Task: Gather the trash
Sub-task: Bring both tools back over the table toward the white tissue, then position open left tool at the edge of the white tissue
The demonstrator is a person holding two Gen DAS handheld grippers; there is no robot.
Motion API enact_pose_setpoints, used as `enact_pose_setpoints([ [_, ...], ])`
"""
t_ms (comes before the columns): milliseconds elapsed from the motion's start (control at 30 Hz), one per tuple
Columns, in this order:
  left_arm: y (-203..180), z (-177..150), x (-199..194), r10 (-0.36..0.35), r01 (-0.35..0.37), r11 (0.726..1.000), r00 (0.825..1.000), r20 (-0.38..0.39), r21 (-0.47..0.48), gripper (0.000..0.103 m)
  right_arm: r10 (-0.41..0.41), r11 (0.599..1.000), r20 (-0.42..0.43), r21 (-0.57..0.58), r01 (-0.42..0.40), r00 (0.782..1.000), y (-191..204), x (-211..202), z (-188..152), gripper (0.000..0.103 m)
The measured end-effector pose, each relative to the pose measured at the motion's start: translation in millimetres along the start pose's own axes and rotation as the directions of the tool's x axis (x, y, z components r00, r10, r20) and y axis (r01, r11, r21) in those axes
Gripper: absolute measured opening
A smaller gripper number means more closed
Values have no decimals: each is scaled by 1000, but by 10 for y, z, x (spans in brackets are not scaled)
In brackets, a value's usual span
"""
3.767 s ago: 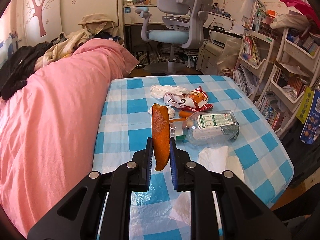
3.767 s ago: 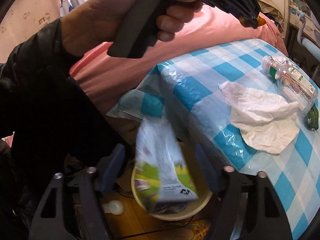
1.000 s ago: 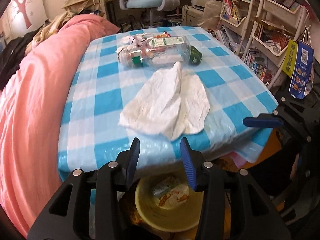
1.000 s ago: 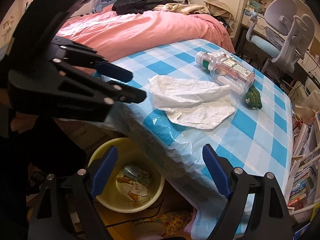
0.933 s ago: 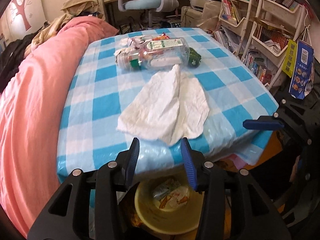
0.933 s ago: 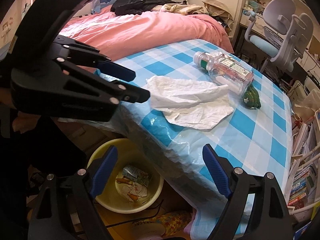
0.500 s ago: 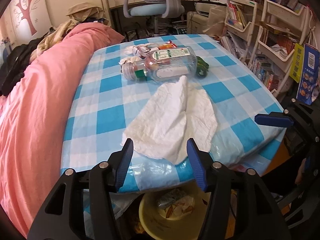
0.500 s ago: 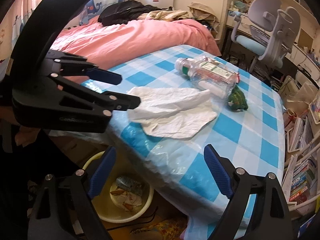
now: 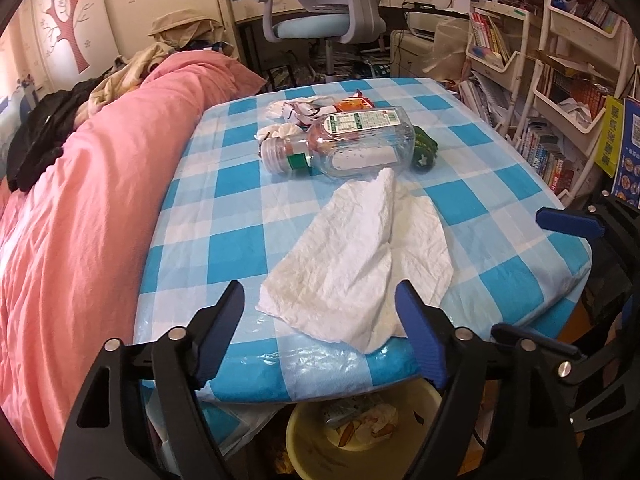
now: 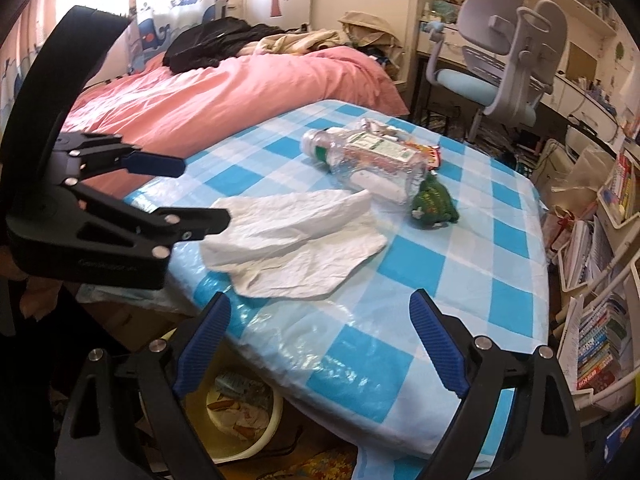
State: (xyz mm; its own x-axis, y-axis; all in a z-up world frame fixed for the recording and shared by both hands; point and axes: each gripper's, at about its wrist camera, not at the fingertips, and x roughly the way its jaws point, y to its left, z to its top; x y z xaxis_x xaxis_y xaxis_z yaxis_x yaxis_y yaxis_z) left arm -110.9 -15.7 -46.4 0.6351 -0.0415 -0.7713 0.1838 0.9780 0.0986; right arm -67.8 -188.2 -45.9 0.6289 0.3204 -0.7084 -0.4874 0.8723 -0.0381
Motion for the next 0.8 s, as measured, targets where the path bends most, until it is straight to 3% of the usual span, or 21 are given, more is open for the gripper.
enact_pose_setpoints([
  [300,73,42,2,29,-29,999,1000,4,-43,86,-66,997,17,34,65,998,-98,33,59,93],
  [800,24,79,36,46,-47,999,999,-6,-17,89,-105,990,42,97,100,994,-232,59,139,95],
])
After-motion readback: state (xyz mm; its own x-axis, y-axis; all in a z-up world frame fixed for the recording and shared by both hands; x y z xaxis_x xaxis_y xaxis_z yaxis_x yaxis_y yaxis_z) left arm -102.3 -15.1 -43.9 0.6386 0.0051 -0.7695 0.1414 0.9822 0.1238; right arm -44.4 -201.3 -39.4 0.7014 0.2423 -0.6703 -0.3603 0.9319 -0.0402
